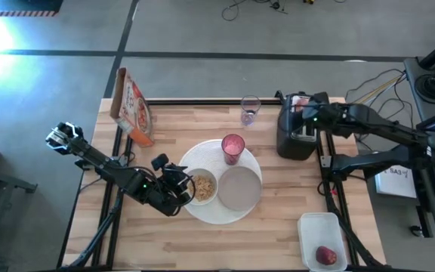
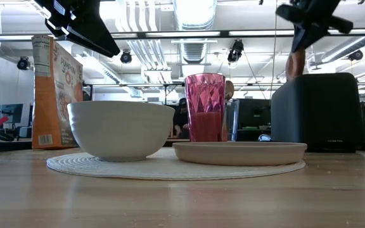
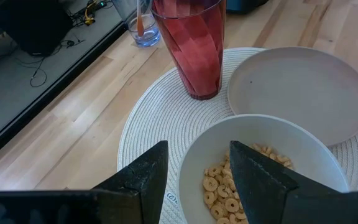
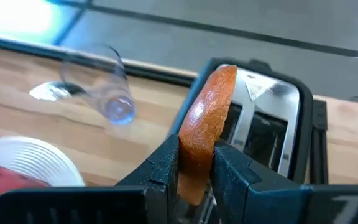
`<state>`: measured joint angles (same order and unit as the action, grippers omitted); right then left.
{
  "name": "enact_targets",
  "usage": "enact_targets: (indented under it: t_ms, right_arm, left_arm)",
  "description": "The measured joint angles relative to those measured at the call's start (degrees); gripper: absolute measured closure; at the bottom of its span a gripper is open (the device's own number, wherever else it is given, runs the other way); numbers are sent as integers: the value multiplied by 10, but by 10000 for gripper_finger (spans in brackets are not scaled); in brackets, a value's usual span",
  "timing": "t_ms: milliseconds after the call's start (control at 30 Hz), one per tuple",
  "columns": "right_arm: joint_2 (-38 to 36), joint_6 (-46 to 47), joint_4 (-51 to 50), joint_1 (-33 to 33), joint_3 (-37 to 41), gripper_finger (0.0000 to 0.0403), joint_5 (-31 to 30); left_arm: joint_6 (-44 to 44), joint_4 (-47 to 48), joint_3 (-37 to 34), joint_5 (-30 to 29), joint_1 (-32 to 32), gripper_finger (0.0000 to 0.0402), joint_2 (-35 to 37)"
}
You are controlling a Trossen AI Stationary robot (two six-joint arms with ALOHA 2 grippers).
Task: Arrange a breakfast setting
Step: Put the toasted bread on the light brown plate
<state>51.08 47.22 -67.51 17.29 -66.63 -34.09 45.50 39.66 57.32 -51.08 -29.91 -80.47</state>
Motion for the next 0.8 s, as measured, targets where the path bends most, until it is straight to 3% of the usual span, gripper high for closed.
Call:
enact_targets:
  t_ms: [267,567,800]
  right_arm:
    - [0,-8,1,-1,-67,335,6]
    - [35,-15,77,-47,-34,335,155]
    - [79,-26,102,-120,-29,335,182]
  left_arm:
    - [0,0,0,0,0,247,0]
    - [0,3,0,0,0,247,0]
    - [0,3,0,0,0,247,0]
